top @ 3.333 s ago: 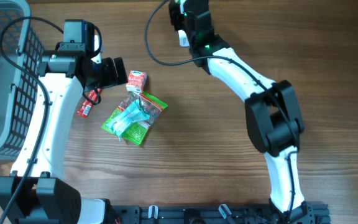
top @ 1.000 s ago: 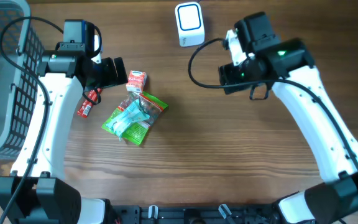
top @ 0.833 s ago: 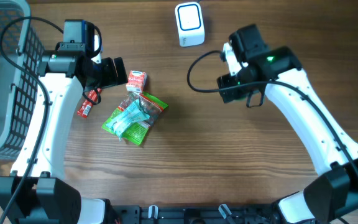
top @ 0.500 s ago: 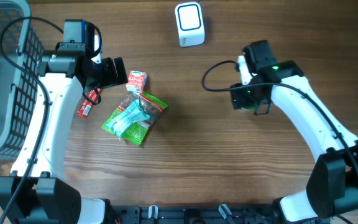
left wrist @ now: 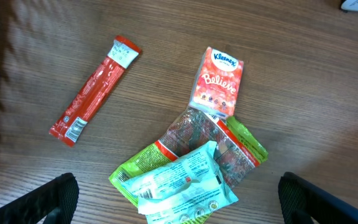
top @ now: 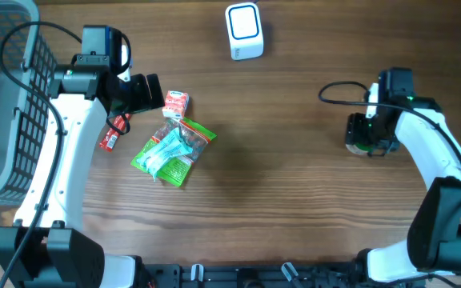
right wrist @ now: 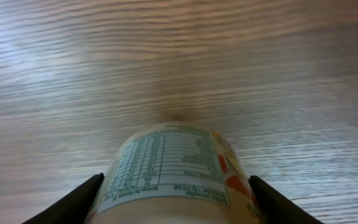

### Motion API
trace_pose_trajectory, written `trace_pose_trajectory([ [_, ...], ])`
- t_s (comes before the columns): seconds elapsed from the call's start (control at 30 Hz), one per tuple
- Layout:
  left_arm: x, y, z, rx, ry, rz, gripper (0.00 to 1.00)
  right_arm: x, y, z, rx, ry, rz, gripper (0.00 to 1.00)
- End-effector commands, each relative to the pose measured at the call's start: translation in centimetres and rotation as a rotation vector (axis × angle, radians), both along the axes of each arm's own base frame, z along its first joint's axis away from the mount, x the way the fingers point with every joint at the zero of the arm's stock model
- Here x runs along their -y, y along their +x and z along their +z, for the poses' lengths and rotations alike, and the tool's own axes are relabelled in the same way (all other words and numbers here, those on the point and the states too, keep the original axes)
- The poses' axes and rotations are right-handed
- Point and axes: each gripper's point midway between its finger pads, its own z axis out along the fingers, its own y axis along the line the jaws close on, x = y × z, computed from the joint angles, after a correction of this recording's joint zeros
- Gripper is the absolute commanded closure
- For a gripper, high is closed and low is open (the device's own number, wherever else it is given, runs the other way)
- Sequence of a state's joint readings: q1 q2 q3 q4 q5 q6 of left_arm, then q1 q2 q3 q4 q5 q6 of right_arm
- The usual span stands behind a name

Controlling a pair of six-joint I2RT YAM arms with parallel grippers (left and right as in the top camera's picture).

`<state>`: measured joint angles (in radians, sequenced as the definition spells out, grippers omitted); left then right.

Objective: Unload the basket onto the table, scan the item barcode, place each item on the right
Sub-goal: 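Carry the jar right and set it down on the table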

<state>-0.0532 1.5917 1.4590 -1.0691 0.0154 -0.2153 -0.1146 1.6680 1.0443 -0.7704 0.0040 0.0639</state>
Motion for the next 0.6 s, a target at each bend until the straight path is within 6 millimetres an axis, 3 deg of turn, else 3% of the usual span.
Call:
trace_pose_trajectory([
  [0.0,-0.1,0.1,0.0,0.002,0.004,0.004,0.00,1.5,-0.5,-0.9,0.006,-0.003,-0.061,0.95],
  [0.17,-0.1,0.1,0.0,0.002,0.004,0.003,0.00,3.0,-0.8,-1.8,0.024,-0.006,-0.112,0.95],
  [0.27,-0.1,0.1,0.0,0.002,0.004,0.003,0.00,3.2,-1.1,-2.2,0.024,-0.006,-0.119,0.62],
  [0.3,-0.1,0.1,0.0,0.002,0.004,0.004,0.00,3.2,-1.1,-2.2,0.023,-0.006,-0.119,0.57],
  [0.43,-0.1,0.1,0.0,0.002,0.004,0.004,0.00,3.2,-1.1,-2.2,0.024,-0.007,-0.117,0.05],
  [0.47,-0.1,0.1,0.0,0.002,0.004,0.003,0.00,3.2,-1.1,-2.2,0.024,-0.008,-0.118,0.01],
  [0.57,-0.1,0.1,0.0,0.002,0.004,0.003,0.00,3.6,-0.7,-1.5,0.028,-0.027,-0.121,0.01],
])
